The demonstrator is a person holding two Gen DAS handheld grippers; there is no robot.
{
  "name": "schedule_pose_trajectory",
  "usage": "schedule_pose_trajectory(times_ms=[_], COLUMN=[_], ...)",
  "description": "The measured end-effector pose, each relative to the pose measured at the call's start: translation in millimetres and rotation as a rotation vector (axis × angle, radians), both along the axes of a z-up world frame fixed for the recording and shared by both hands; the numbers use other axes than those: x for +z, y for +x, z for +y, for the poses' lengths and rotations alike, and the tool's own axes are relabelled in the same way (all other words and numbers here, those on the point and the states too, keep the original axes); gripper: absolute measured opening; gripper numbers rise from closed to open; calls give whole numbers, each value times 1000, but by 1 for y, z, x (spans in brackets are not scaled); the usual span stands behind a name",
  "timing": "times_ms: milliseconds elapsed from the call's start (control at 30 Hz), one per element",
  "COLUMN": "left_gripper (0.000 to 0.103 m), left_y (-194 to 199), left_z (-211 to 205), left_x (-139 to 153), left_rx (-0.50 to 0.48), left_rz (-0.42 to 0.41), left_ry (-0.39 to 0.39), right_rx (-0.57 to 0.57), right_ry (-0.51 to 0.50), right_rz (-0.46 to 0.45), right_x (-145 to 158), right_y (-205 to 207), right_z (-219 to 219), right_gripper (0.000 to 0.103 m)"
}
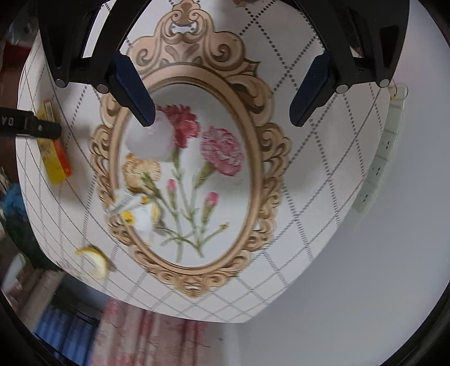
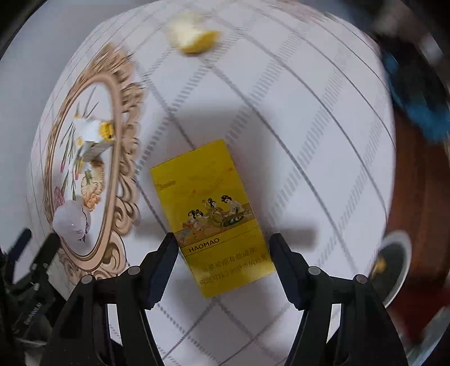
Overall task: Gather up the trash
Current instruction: 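Grasp the yellow HAOMAO box with the right tool while the left tool grasps the clear cup, then carry the yellow box and clear cup over the bin and release both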
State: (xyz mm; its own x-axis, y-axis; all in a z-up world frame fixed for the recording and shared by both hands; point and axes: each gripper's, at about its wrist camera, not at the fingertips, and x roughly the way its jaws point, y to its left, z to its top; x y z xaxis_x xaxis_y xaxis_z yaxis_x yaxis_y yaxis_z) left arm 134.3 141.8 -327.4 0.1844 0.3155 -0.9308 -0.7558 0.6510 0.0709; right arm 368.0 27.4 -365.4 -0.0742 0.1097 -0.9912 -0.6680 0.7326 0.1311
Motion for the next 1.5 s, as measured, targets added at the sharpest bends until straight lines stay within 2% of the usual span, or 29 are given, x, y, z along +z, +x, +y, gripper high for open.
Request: schedule_pose_trajectory(times_ms=[100, 167, 300, 367, 400, 433, 467, 500, 533, 600, 667, 800, 967, 1133, 1200, 1500], left_gripper=[98, 98, 97, 96, 82, 60, 58, 44, 38, 38, 38, 38, 38, 38, 38, 38], left_y=[13, 23, 38, 44, 46, 48, 49, 50, 50, 51, 51, 42, 34, 30, 31, 43], left_z=[-4, -4, -4, -5, -6, -6, -5, -4, -4, -1, -1, -6, -15, -29, -35, -73], left_x=[-6, -13, -25, -27, -27, -26, -25, -25, -23, -23, -23, -22, -1, 36, 50, 109], left_rx=[-46, -68, -100, -115, -121, -125, -124, -124, -125, -130, -133, -133, -140, -154, -164, -231], left_rz=[2, 13, 21, 13, 6, 3, 0, -7, -9, -20, -19, -18, -42, -82, -99, -193], left_ry=[-31, -57, -94, -87, -78, -73, -67, -63, -57, -68, -65, -58, -16, 43, 63, 108], right_rx=[-74, -78, -26, -5, -3, -4, -5, -7, -3, 21, 36, 45, 6, -38, -62, -173], right_ry=[30, 43, 44, 37, 55, 57, 53, 56, 57, 37, 37, 36, 82, 148, 182, 305], right_rz=[36, 9, -92, -121, -130, -137, -146, -149, -165, -208, -232, -235, -230, -258, -269, -324], right_x=[1, 6, 10, 9, 9, 8, 7, 5, 5, 1, 0, 3, 14, 42, 61, 116], right_y=[1, 4, -6, -11, -12, -12, -16, -20, -22, -36, -55, -61, -68, -74, -76, -61], right_z=[-25, -32, -17, -5, -6, -7, -9, -13, -14, -11, -1, -4, -4, -22, -31, -75], right_gripper=[70, 79, 79, 79, 79, 79, 79, 79, 79, 76, 64, 63, 63, 62, 62, 62])
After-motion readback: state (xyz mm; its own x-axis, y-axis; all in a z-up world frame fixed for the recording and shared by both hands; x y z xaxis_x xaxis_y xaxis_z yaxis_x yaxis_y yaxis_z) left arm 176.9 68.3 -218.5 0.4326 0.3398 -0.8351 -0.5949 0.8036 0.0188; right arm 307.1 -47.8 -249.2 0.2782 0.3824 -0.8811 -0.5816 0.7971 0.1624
